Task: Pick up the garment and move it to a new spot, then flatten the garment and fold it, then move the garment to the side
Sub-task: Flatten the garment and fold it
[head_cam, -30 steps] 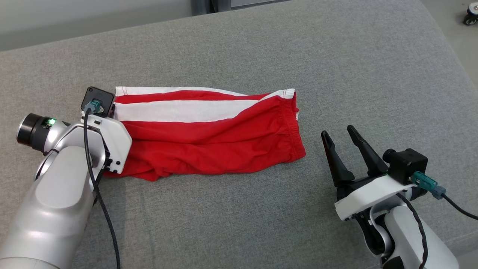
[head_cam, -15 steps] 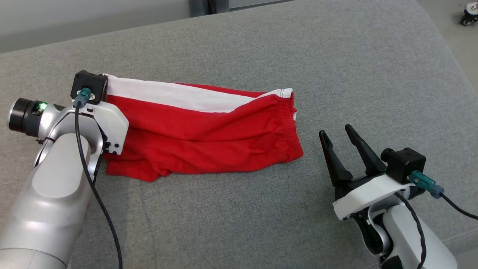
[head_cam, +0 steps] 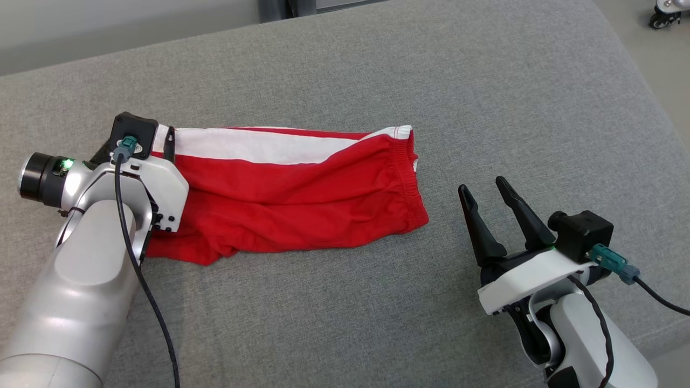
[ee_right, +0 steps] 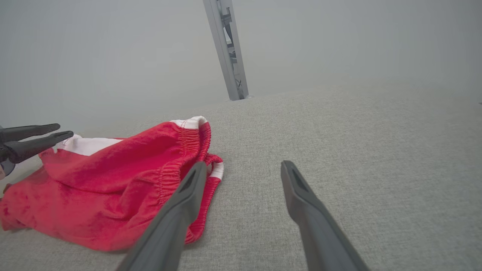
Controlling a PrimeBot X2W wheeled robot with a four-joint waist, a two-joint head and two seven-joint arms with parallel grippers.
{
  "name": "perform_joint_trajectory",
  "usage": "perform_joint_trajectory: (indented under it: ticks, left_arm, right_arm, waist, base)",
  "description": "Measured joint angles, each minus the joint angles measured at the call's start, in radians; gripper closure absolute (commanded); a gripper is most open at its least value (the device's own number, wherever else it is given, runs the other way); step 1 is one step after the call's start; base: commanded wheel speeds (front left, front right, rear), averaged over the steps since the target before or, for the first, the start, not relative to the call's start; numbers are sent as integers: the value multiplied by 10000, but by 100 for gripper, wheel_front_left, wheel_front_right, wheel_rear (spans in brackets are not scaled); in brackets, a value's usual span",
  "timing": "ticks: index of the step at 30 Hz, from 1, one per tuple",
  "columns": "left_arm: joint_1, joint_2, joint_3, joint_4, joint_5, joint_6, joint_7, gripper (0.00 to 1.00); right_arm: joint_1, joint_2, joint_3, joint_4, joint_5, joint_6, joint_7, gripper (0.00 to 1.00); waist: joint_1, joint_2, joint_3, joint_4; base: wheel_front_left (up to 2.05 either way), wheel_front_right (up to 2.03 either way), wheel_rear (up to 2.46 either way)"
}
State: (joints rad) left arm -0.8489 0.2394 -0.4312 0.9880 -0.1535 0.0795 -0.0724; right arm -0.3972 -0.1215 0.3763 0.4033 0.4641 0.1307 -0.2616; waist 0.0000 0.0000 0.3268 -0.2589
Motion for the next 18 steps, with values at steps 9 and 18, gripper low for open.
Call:
perform_joint_trajectory:
  ticks: [9, 18]
  left_arm:
    - [85, -31, 61, 328, -261, 105, -811, 0]
    - [1172, 144, 704, -1310, -809, 631, -1841, 0]
  right_arm:
    - [90, -19, -119, -2, -23, 0, 0, 0]
    - [322, -330, -566, -253, -111, 0, -2, 0]
  waist:
    - [0, 0, -312, 173]
    - [0, 0, -1204, 618]
  base:
    - [0, 0, 0]
    - [0, 0, 0]
